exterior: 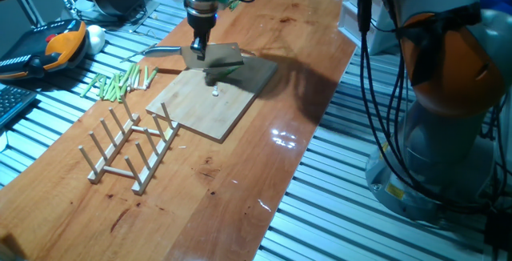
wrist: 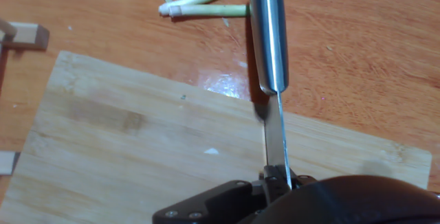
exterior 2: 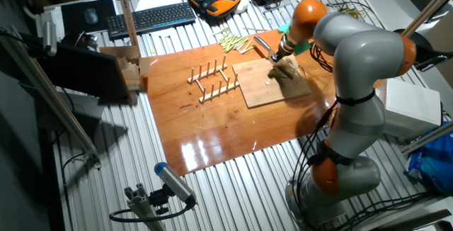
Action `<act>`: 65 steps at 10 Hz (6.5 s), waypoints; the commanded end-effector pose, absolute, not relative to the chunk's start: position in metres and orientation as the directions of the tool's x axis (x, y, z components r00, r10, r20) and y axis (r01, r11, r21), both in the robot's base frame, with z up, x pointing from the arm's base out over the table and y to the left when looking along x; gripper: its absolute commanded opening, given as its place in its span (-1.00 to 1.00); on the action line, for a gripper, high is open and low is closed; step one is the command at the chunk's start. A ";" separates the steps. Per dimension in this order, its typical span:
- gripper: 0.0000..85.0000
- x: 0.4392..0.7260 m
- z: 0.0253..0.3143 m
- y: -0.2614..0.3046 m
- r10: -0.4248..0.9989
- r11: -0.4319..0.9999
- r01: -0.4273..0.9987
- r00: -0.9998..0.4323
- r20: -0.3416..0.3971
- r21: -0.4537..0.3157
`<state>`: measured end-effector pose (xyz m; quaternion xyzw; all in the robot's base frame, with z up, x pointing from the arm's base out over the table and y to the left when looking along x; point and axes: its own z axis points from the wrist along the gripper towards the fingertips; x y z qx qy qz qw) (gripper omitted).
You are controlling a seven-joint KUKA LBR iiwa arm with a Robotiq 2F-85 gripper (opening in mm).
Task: Chop the green garlic
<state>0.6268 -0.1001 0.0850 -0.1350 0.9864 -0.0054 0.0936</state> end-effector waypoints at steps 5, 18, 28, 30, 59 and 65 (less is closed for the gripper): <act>-1.00 0.625 0.079 -0.095 -0.277 0.960 -0.269 -0.953 -0.124 -0.074; -1.00 0.624 0.074 -0.096 -0.279 0.957 -0.280 -0.960 0.026 -0.071; -1.00 0.622 0.073 -0.095 -0.258 0.963 -0.261 -0.965 0.049 -0.072; -1.00 0.622 0.072 -0.094 -0.247 0.966 -0.248 -0.969 0.025 -0.071; -1.00 0.622 0.138 -0.091 -0.126 0.991 -0.127 -0.991 0.040 -0.043; -1.00 0.580 0.107 -0.104 -0.118 0.992 -0.117 -0.993 -0.014 -0.046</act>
